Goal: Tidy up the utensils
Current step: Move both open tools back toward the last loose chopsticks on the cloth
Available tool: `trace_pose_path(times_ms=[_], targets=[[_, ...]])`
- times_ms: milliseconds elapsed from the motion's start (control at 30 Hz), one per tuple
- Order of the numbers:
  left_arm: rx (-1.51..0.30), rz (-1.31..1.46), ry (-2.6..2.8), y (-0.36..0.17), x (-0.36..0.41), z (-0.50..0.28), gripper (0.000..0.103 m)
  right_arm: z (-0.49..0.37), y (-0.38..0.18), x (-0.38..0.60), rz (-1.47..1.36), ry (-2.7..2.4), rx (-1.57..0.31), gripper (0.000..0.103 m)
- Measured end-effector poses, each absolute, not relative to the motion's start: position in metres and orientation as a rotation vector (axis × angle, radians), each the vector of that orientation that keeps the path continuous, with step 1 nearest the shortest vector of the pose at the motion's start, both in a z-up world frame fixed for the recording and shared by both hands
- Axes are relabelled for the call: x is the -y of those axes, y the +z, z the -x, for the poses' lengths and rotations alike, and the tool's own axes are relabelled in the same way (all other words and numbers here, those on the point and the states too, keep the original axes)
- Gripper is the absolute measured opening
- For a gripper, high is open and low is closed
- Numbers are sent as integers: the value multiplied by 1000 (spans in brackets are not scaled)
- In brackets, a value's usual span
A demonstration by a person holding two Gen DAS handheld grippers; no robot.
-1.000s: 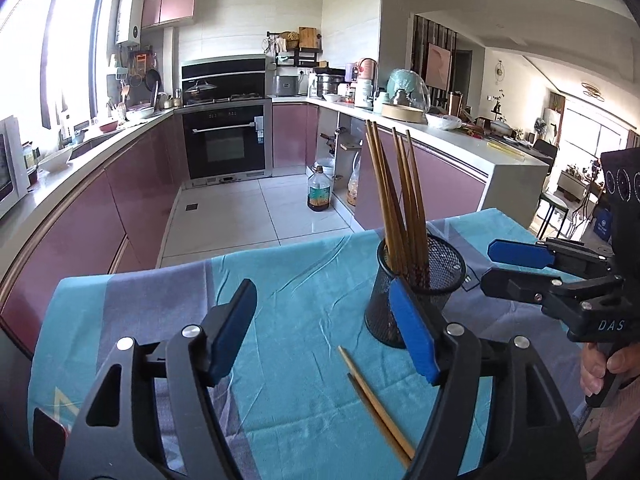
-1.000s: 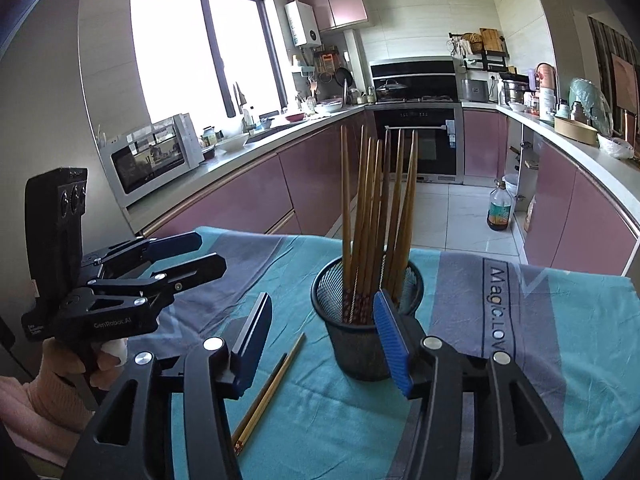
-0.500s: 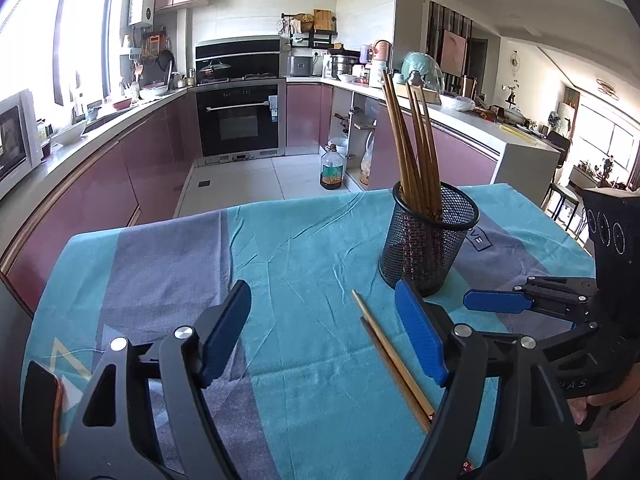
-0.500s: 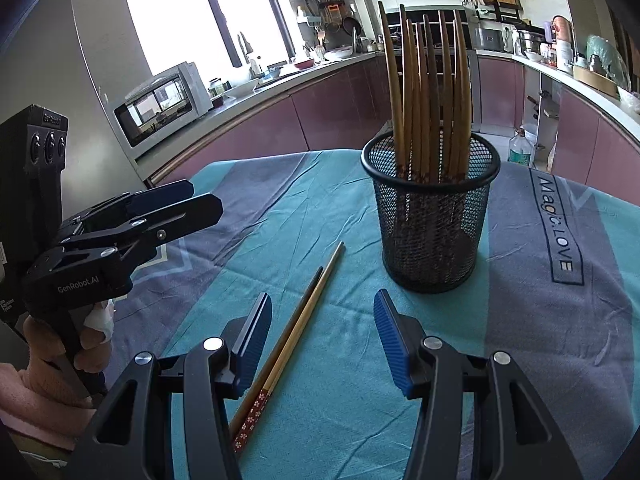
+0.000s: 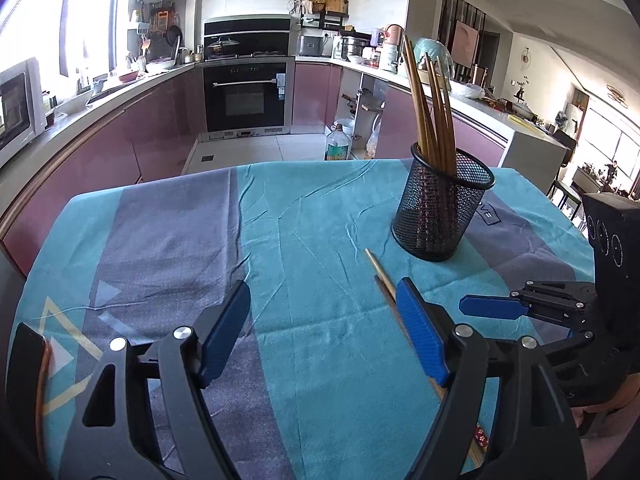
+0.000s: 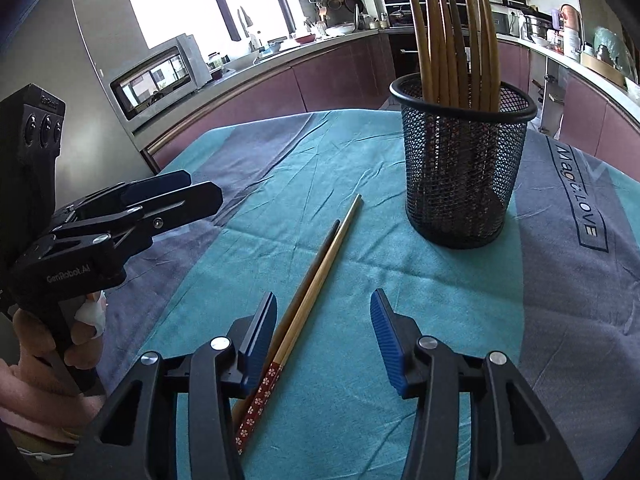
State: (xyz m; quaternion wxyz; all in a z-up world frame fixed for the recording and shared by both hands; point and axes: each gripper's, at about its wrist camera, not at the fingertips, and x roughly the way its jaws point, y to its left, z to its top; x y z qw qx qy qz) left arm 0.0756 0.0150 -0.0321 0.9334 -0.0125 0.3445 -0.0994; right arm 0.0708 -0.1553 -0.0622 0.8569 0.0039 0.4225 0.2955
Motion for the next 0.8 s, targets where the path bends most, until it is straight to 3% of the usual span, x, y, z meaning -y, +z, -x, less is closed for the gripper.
trace_pose_path(times_ms=[367,800], targets=[[-734,39,-213,-46,-19,-73,75,-65,-71,143,60,611,-914,31],[-766,41,-237,-57,-10,-73,75,-64,-72,147,67,579,-926,28]])
